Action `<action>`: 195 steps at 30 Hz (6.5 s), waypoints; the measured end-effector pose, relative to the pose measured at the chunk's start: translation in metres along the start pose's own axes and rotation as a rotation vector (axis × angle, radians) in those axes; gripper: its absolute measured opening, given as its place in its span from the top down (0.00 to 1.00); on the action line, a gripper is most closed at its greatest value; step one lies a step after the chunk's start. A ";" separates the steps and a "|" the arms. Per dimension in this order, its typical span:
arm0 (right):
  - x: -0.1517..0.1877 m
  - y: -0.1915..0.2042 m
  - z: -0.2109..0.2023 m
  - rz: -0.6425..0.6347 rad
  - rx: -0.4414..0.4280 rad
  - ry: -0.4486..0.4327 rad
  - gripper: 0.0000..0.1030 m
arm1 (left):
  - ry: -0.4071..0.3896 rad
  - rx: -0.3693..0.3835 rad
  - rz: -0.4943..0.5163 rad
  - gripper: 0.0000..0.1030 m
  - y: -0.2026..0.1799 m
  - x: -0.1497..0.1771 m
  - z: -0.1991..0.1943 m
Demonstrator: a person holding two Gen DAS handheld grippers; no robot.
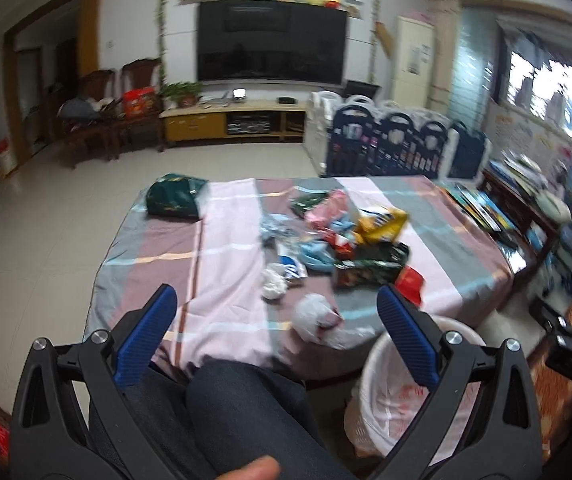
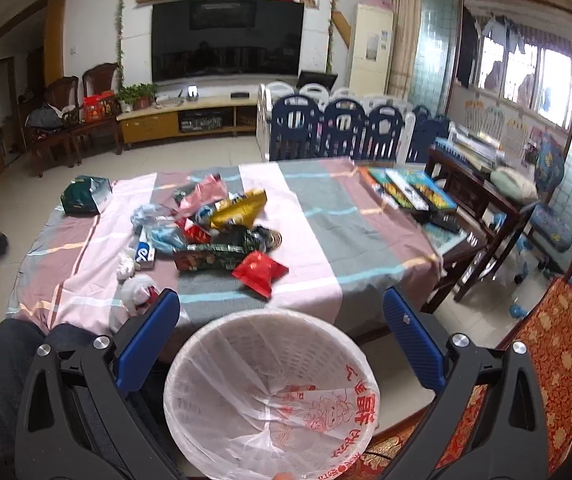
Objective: Collect trash
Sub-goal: 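Grasp the white plastic bag with the left tool while the right tool grasps the red wrapper, then drop the white bag and red wrapper into the wastebasket with both tools, then move both open tools back toward the trash on the table, then grasp the green snack wrapper with the right tool while the left tool grasps the white tissue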
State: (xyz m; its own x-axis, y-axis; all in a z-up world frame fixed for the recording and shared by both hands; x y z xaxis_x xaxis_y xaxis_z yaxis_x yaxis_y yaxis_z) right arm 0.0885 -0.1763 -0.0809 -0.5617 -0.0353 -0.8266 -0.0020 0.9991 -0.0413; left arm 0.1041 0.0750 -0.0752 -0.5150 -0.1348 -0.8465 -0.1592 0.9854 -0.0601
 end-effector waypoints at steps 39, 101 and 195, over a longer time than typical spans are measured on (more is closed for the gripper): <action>0.058 0.037 0.294 0.111 -0.130 0.377 0.55 | 0.398 0.176 -0.162 0.77 -0.032 0.130 0.229; 0.025 -0.033 0.017 0.025 -0.199 0.116 0.15 | 0.400 0.216 0.048 0.17 -0.123 0.116 0.092; 0.080 0.150 0.272 -0.217 -0.388 0.443 0.73 | 0.352 0.004 -0.141 0.10 0.045 0.142 0.168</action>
State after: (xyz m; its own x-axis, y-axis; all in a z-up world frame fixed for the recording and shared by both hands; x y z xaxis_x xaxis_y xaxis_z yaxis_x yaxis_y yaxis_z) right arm 0.2680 -0.0354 -0.3061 -0.8040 -0.3092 -0.5080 -0.4081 0.9081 0.0932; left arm 0.1650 0.1174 -0.2867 -0.7465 -0.2958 -0.5960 -0.2461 0.9550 -0.1658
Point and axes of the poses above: each gripper's, at about its wrist camera, not at the fingertips, and z roughly the way its jaws point, y to its left, x to its underside, the point moved 10 cm from there along z, roughly the way its jaws point, and after that the axes turned 4 degrees about -y, right-handed, at the moved point
